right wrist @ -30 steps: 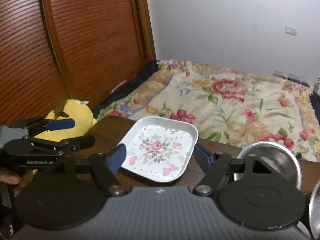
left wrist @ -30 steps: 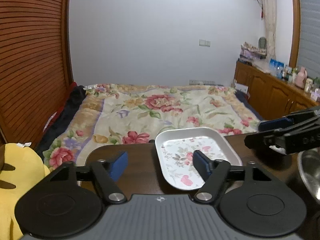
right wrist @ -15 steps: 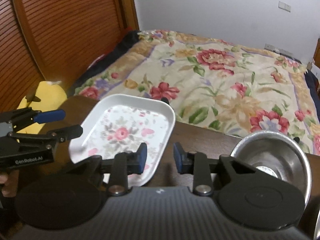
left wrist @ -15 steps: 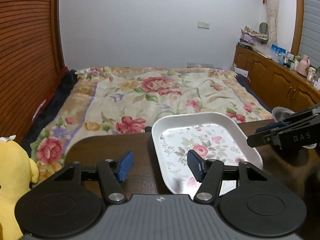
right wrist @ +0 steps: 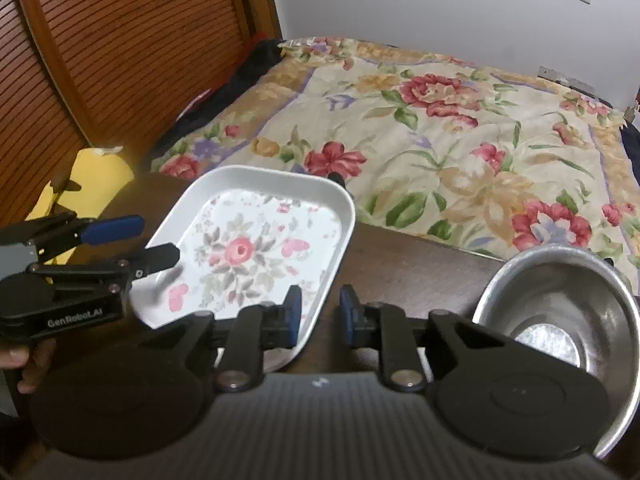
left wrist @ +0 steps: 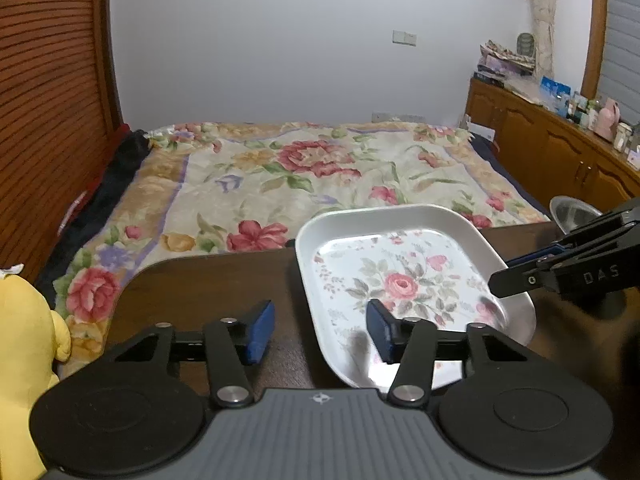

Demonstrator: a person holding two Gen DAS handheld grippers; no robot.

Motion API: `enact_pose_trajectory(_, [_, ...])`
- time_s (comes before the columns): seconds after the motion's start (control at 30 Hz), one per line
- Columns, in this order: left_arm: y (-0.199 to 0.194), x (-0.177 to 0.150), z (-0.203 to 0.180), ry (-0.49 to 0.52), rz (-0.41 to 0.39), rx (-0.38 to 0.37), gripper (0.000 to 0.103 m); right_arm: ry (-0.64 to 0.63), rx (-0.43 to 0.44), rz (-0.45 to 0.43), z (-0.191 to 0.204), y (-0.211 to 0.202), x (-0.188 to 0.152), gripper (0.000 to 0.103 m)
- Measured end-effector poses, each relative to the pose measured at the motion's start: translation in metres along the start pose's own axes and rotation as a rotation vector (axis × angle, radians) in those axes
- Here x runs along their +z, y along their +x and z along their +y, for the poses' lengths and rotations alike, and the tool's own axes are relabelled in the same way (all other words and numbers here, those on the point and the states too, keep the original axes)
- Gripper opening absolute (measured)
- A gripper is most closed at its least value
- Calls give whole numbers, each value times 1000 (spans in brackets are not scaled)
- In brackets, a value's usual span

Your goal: Organize plates and bowls

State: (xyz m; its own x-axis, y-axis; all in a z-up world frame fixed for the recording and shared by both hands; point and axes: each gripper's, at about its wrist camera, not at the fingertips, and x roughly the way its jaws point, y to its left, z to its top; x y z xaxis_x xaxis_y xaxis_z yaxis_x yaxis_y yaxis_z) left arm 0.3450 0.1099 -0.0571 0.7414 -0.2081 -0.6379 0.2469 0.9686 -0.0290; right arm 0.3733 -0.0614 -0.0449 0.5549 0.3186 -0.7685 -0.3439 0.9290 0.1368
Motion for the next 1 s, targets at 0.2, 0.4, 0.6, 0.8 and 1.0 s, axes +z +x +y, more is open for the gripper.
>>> enact_pose_trajectory(0.2, [4,-5,3,-11,23,-17,18,-3,6,24,3,4,-1,14])
enact_pose_trajectory(0.4, [1,-4,2,-8,31,-3,18,-18,11,41,11,6,-4,14])
enact_pose_trajectory(0.6, [-21,-2,3,-12,3,-6,18,-4,24,10,11,-6,-4,14])
enact_pose_trajectory(0.8, [-50,4,-3,6,-40,-10,18,22,56,-43,11,-28,-7,14])
enact_pose_trajectory(1.0, [-84,9,-16,19,-89,-8,18,29,63,-108,12,-56,-9,13])
